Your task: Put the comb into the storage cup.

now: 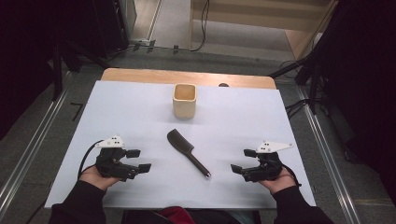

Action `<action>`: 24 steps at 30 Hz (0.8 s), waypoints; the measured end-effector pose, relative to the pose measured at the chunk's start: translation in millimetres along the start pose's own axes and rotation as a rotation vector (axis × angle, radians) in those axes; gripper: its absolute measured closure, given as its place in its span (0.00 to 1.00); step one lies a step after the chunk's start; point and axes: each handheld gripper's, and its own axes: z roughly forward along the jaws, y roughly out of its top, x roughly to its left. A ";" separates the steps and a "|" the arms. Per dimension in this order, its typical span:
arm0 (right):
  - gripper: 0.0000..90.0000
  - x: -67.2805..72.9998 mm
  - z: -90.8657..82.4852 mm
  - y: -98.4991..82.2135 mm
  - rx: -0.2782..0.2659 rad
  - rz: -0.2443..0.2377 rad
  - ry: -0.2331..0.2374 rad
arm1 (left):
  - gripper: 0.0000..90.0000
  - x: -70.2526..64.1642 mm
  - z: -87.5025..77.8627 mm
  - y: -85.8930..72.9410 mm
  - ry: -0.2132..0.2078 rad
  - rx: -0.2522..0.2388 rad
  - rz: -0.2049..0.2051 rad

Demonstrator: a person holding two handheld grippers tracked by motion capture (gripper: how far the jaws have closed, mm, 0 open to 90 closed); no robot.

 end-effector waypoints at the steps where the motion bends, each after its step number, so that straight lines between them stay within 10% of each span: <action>1: 0.15 -0.3 -0.7 -0.3 0.000 0.001 0.001 | 0.24 0.1 0.4 0.1 -0.001 -0.001 0.001; 24: 0.15 -3.2 0.1 4.4 -0.027 0.000 0.022 | 0.24 1.5 1.0 0.6 0.003 -0.007 -0.002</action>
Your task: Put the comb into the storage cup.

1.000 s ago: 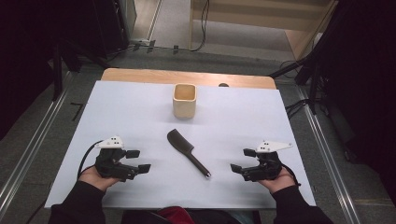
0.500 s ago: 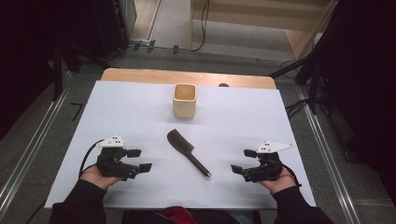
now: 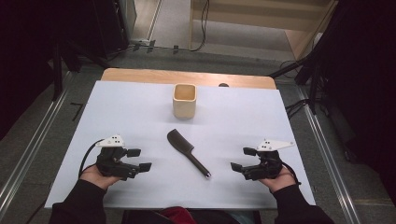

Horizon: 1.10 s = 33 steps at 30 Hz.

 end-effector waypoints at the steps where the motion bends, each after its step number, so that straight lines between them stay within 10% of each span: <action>1: 0.15 -0.5 0.3 1.1 -0.006 0.002 0.003 | 0.24 -0.1 0.2 0.1 0.001 0.000 0.001; 33: 0.15 17.9 26.0 30.9 -0.043 -0.012 0.059 | 0.24 0.3 0.4 0.0 0.000 0.002 -0.001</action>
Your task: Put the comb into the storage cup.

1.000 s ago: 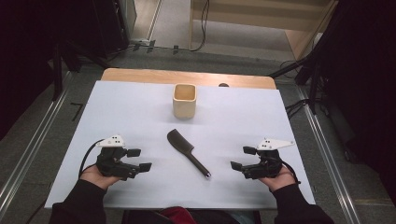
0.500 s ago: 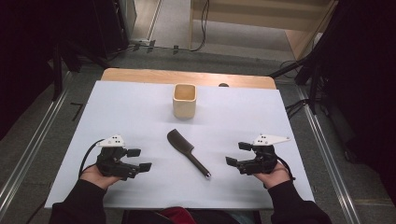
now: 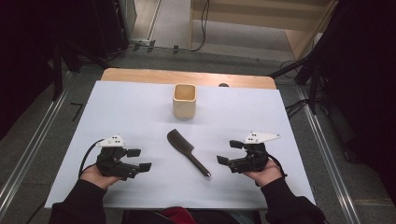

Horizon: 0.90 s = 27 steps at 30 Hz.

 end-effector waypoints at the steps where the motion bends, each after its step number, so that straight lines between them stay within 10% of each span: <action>1: 0.15 0.0 0.0 0.0 0.000 0.000 0.000 | 0.24 0.2 0.0 0.0 -0.001 0.000 0.000; 27: 0.15 21.6 31.2 20.1 0.000 -0.047 -0.015 | 0.24 0.3 -0.1 0.0 -0.010 0.002 -0.001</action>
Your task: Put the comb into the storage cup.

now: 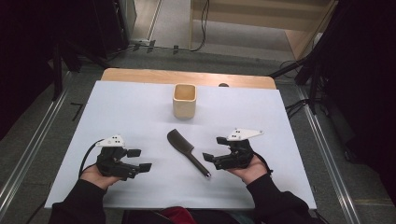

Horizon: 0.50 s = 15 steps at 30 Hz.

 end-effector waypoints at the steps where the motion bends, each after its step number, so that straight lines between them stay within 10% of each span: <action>1: 0.15 0.9 1.1 0.8 0.001 -0.004 -0.002 | 0.24 0.1 0.0 0.0 0.000 0.001 0.000; 15: 0.15 6.8 14.0 0.0 0.022 -0.011 -0.008 | 0.24 -0.4 0.1 0.0 -0.001 0.001 0.005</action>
